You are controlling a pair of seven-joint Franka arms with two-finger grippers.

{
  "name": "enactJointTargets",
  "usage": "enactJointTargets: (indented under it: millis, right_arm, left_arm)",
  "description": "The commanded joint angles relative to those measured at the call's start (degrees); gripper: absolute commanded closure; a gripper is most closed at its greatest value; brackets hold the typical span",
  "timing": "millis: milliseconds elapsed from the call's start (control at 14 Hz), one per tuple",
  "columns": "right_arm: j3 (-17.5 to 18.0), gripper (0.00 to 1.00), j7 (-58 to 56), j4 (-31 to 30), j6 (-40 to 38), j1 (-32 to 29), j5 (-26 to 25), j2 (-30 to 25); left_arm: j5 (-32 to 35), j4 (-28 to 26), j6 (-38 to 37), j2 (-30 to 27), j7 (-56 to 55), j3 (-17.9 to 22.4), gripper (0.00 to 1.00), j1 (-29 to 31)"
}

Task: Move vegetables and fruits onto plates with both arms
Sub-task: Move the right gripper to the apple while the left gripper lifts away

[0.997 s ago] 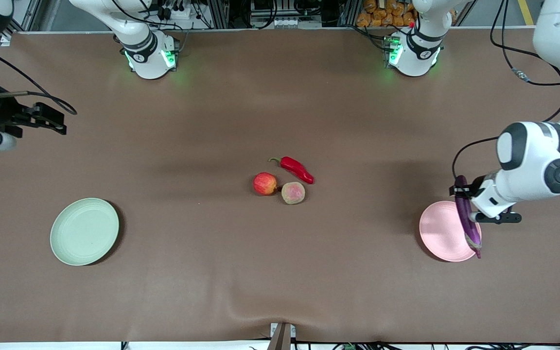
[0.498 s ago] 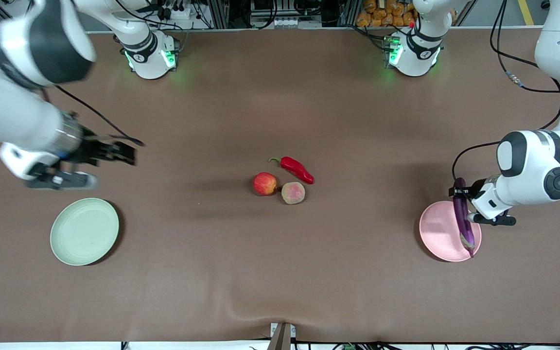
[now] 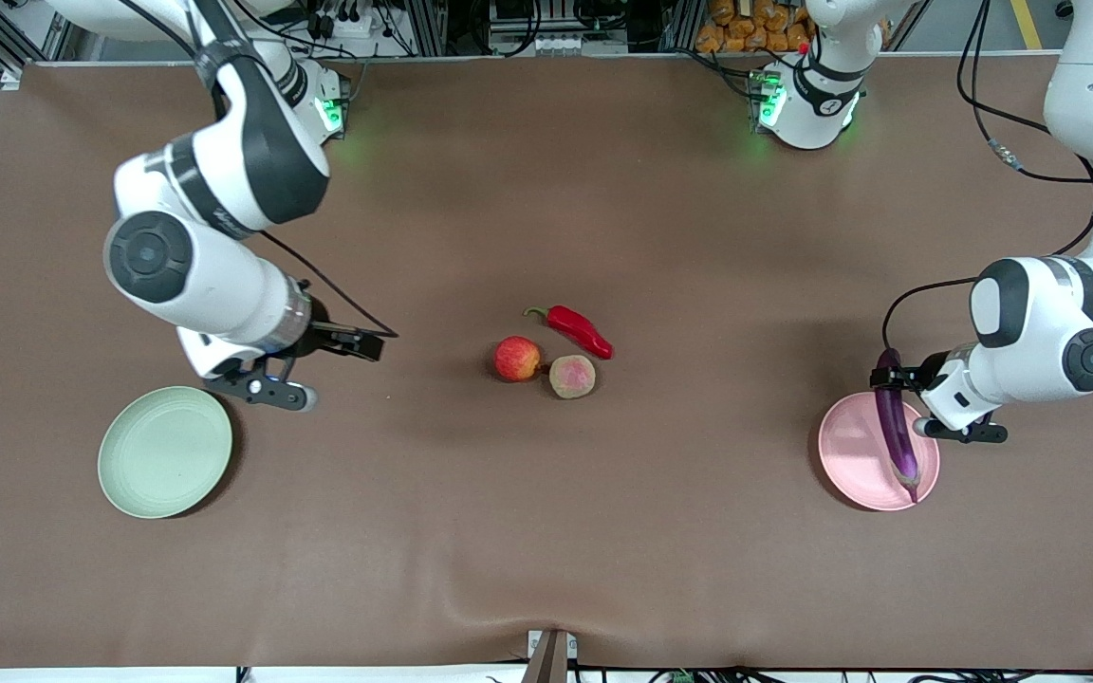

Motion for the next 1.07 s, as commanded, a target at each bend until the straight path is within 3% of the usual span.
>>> enactJointTargets:
  millis: [0,214,356,712,997]
  right_arm:
    - [-0.38,0.00,7.57,0.87,1.99,0.28,7.90,3.46]
    - [-0.47,0.00,13.81,0.43,4.80,0.01,14.60,8.03]
    - [-0.38,0.00,20.48,0.43,9.44,0.89,14.71,11.11]
    - [-0.38,0.00,29.72,0.52,23.16,5.81,15.23,18.93]
    - [-0.47,0.00,32.28,0.52,26.25,9.59,16.99,20.87]
  left_arm:
    - [-1.63,0.70,-0.98,-2.74,0.27,-1.29,0.00,0.38]
    - [-5.06,4.64,-10.00,-4.77,-3.31,-4.27,0.00,0.37]
    - [-6.03,6.15,-15.47,-4.95,-11.20,-7.78,0.00,0.37]
    - [-6.04,6.07,-15.84,-4.68,-25.02,-13.68,0.00,-0.24]
    - [-5.77,5.28,-13.57,-4.33,-30.83,-14.13,0.00,-3.93]
